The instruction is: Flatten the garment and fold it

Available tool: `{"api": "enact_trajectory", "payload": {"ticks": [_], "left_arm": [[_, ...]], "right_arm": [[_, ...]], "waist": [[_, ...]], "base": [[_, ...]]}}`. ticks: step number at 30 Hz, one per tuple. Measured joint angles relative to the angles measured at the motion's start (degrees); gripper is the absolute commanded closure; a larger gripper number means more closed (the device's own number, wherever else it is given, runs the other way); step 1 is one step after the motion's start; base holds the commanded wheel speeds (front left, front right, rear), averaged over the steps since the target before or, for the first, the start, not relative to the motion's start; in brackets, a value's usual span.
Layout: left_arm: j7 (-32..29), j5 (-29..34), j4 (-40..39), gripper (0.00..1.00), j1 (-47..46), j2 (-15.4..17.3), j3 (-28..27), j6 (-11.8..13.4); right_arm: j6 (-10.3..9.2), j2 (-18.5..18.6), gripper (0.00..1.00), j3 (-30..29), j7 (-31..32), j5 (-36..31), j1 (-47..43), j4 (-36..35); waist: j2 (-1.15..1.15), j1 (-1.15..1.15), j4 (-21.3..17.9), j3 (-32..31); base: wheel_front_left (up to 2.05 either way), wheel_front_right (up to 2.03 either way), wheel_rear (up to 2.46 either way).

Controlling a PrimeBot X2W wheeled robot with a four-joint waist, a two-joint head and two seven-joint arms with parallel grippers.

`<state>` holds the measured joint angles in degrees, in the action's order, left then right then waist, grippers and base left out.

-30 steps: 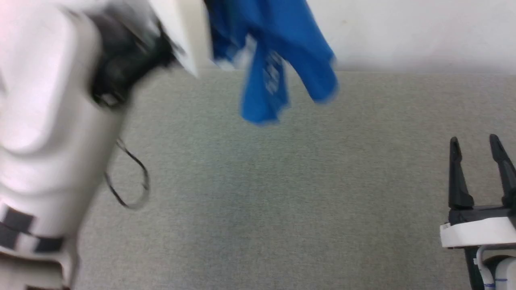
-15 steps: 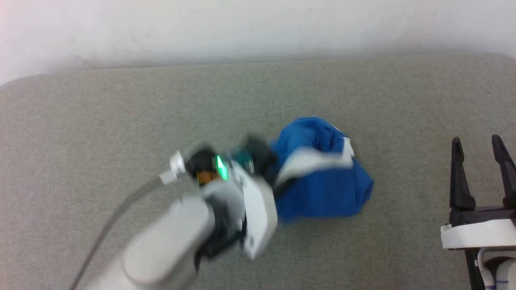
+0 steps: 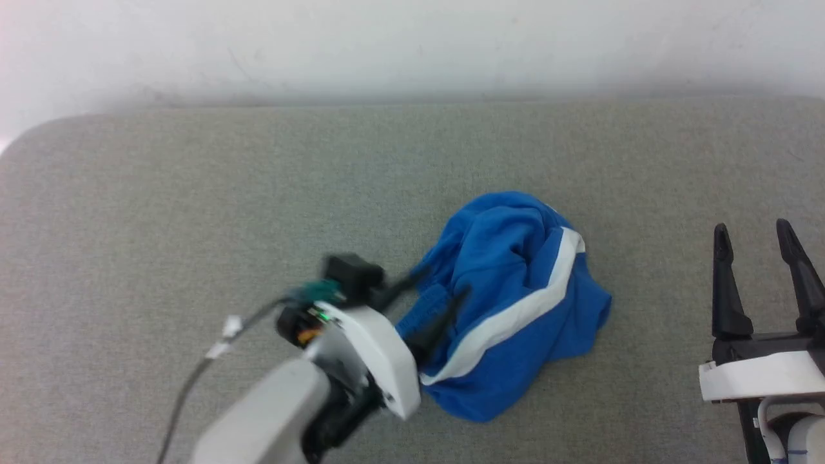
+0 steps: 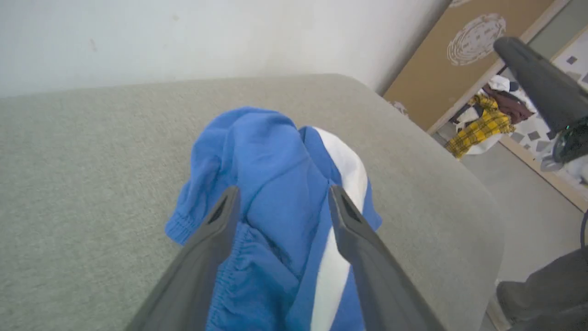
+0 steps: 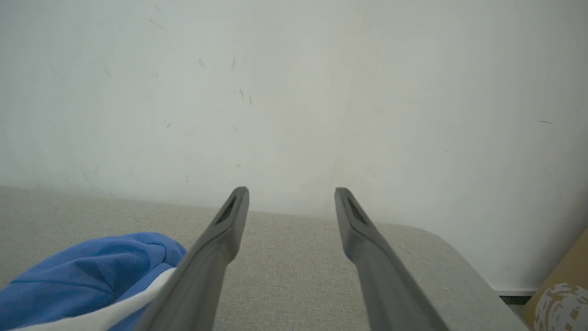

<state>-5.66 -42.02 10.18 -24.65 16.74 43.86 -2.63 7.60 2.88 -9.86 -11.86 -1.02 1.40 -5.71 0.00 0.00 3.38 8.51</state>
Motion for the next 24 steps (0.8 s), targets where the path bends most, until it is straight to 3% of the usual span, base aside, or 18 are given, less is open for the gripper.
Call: {"api": "enact_trajectory", "payload": {"ticks": [4,8,14,17,24], "left_arm": [[5.56,-1.86,-6.26,0.0,2.25,2.38,-6.91,4.03],[13.96,-1.45,-10.81,0.0,8.81,5.67,-14.33,10.89],[20.33,3.66,-13.66,0.0,21.83,6.42,-22.64,18.6],[20.39,7.04,-16.04,0.0,27.31,3.33,-26.64,19.11],[20.39,11.44,-15.61,0.0,30.38,-2.66,-29.29,13.61]], "right_arm": [[0.0,0.02,0.0,0.01,0.24,0.03,-0.8,0.07],[0.0,0.01,0.0,0.16,0.24,0.23,-2.14,0.12],[0.0,0.01,0.0,0.36,0.77,0.81,-4.52,0.35],[0.0,0.02,0.0,0.43,1.55,1.08,-5.49,0.51],[-0.02,0.04,0.0,0.86,5.77,4.56,-4.26,1.82]], "waist": [[0.0,0.0,0.56,-1.73],[0.0,-0.01,0.93,-3.43],[0.0,-0.01,1.92,-4.23],[0.0,-0.01,2.87,-4.11],[0.0,-0.01,6.09,-3.46]], "base": [[0.0,0.0,0.0],[0.0,0.0,0.0],[0.0,0.0,0.0],[0.0,0.0,0.0],[0.0,0.0,0.0]]}}
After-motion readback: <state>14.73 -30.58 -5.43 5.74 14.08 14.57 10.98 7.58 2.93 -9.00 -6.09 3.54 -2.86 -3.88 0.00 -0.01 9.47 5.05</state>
